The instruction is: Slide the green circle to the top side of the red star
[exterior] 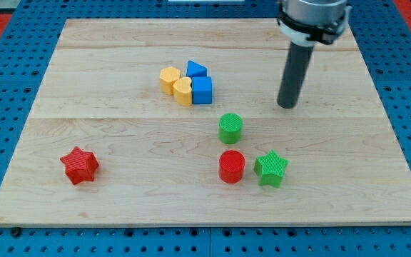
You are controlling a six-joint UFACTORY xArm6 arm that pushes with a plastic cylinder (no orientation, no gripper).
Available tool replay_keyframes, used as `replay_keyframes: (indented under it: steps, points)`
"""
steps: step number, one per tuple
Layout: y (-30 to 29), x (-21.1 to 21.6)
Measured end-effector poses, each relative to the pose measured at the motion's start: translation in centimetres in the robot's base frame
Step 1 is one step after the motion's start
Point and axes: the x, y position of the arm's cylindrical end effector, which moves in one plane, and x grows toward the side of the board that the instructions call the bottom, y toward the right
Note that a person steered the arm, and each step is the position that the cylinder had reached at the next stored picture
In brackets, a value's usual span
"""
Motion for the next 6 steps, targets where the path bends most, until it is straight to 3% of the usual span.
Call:
replay_keyframes:
  steps: [2, 4, 6]
  points:
    - [0.1, 2.0]
    - [-9.8, 4.6]
    - [-11.8, 3.8]
